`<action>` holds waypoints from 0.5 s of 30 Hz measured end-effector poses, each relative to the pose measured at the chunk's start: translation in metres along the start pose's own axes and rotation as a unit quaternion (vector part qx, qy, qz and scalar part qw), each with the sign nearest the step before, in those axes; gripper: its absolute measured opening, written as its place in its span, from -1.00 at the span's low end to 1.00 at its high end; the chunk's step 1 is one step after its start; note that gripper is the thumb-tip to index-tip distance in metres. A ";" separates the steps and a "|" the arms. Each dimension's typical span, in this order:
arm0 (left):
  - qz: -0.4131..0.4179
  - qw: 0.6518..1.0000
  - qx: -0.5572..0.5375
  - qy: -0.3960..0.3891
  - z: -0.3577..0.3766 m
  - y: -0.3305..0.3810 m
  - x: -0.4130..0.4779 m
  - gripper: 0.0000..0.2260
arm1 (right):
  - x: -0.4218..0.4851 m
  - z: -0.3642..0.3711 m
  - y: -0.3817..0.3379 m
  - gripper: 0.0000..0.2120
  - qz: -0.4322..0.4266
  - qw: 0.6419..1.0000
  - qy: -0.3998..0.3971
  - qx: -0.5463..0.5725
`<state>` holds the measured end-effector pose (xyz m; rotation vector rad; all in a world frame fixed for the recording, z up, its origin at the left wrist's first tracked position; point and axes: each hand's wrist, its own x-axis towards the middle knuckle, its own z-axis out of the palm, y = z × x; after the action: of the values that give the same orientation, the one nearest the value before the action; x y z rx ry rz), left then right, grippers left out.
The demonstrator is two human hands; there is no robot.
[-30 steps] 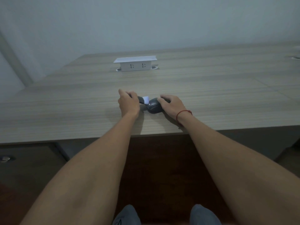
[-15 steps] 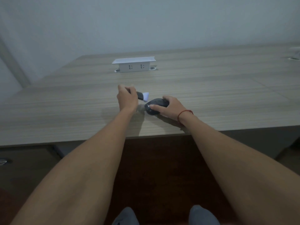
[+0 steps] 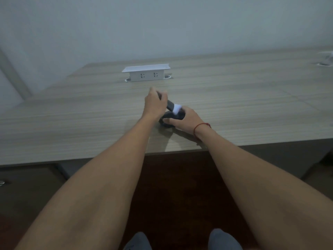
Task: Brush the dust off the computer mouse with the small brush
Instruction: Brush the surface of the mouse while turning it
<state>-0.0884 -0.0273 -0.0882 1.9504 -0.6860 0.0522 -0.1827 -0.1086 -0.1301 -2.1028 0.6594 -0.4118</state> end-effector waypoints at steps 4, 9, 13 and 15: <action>-0.127 0.987 0.053 0.081 -0.011 -0.024 0.000 -0.73 | -0.004 -0.001 -0.001 -0.44 -0.008 1.000 0.001 -0.010; -0.087 0.991 0.012 0.096 -0.026 -0.033 -0.001 -0.84 | -0.004 -0.001 0.000 -0.34 -0.013 1.000 0.006 -0.012; -0.058 0.995 -0.013 0.080 -0.021 -0.028 -0.008 -0.84 | -0.003 -0.001 0.000 -0.31 -0.007 1.000 0.000 -0.013; -0.088 0.992 0.010 0.092 -0.023 -0.037 -0.011 -0.80 | -0.003 -0.001 -0.001 -0.37 -0.004 1.000 0.004 0.003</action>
<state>-0.0738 0.0086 -0.1109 1.9890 -0.3917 0.1285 -0.1854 -0.1070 -0.1292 -2.1004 0.6546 -0.4249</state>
